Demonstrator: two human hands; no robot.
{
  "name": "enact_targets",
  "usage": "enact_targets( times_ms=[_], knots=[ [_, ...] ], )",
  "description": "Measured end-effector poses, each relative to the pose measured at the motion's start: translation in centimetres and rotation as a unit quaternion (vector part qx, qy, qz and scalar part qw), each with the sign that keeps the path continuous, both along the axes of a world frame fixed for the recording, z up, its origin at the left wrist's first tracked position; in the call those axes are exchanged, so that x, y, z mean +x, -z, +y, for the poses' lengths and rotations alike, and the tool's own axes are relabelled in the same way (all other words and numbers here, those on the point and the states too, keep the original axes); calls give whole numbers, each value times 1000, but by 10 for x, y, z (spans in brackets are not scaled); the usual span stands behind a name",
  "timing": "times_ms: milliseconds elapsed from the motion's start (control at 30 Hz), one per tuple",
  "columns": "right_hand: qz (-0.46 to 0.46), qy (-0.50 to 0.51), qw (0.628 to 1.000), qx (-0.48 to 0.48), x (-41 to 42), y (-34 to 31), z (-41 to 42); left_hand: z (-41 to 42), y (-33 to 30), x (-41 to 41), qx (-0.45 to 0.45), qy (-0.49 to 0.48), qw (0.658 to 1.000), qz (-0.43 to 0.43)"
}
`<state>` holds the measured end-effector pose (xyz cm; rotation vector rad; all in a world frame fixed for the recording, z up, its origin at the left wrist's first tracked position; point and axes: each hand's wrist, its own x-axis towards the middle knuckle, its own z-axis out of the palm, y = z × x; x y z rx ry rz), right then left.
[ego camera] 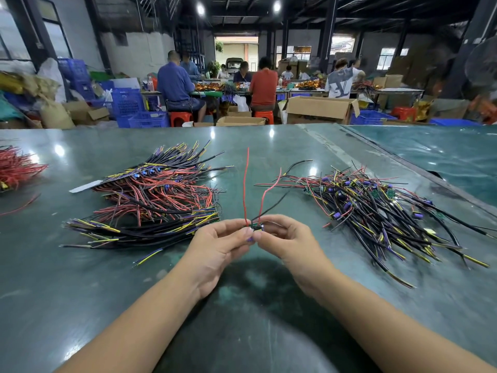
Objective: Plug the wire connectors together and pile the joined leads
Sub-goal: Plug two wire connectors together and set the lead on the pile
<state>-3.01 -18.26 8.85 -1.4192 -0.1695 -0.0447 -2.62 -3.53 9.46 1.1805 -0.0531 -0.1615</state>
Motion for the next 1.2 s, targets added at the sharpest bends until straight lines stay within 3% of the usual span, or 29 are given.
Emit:
enact_targets(
  times_ms=[300,633,700,767,867,933,1100,1200],
  knots=[
    [13,-107,994,30,-1,-8,-14,14,-5,1,33,80,995,-46],
    [39,-142,986,82,0,-12,-14,19,-10,4,-20,90,996,2],
    [25,-78,996,24,3,-9,-14,18,-10,5,-12,41,999,16],
    [-13,-8,991,-136,4,-7,-16,17,-8,8,-4,-20,1000,23],
    [-79,31,897,-434,3,-5,-23,16,-7,10,-23,-92,995,13],
    [-96,42,842,-530,1,-6,-24,16,-7,10,-13,-106,994,-9],
    [-155,92,880,-440,0,-7,-19,9,-7,0,93,-47,991,-83],
    [-129,54,925,-353,1,-7,-15,4,-10,-10,146,48,980,-127]
  ],
)
